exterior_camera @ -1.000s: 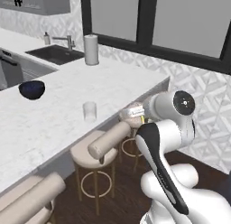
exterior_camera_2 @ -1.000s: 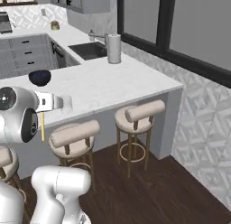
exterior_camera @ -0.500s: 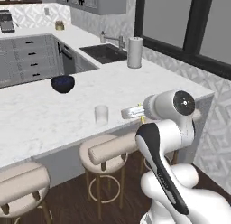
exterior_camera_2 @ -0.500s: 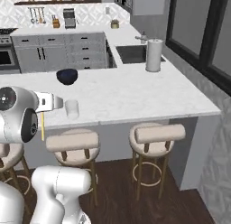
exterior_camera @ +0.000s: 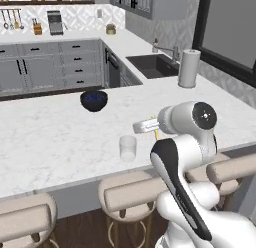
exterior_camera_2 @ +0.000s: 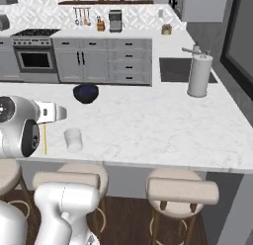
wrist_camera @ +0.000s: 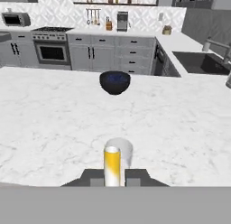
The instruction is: Take a straw from the drawer in front and place it inside the glass cup on the dining counter.
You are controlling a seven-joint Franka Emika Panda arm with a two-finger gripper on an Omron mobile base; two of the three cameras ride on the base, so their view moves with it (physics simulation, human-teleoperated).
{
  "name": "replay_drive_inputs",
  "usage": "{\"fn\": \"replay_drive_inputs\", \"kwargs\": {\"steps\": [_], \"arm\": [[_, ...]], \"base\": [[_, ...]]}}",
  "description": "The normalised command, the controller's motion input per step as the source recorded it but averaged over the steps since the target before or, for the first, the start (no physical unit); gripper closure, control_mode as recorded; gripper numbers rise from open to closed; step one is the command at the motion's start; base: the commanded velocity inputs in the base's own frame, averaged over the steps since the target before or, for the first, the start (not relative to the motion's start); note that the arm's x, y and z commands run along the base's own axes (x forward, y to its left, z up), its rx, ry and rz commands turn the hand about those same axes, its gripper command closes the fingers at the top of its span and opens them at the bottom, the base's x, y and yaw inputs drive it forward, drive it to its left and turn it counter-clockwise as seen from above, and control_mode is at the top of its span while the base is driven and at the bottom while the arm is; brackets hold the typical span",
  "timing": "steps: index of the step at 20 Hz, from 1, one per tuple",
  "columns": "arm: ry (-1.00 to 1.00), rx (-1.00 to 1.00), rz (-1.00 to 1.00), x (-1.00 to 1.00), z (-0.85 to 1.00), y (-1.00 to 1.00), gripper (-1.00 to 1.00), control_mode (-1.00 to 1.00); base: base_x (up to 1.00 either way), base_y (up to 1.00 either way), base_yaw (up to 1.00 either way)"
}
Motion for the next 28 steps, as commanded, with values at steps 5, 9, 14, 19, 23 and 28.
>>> {"fn": "replay_drive_inputs", "kwargs": {"steps": [5, 9, 14, 19, 23, 28], "arm": [[0.0, 0.0, 0.0, 0.0, 0.0, 0.0, 1.0, 1.0], [-0.03, 0.11, 0.07, 0.28, 0.21, -0.15, 1.0, -1.0], [-0.2, 0.24, 0.42, 0.07, 0.12, -0.51, 1.0, -1.0], [-0.21, 0.2, 0.55, 0.21, 0.0, -0.25, 1.0, -1.0], [-0.03, 0.1, 0.44, 0.49, -0.12, 0.09, 1.0, -1.0], [0.05, 0.0, 0.28, 0.6, -0.24, 0.39, 1.0, -1.0]], "base": [[1.0, 0.01, 0.03], [0.23, 0.0, 0.0], [0.0, 0.0, 0.0], [0.0, 0.0, 0.0], [0.0, 0.0, 0.0], [0.0, 0.0, 0.0]]}}
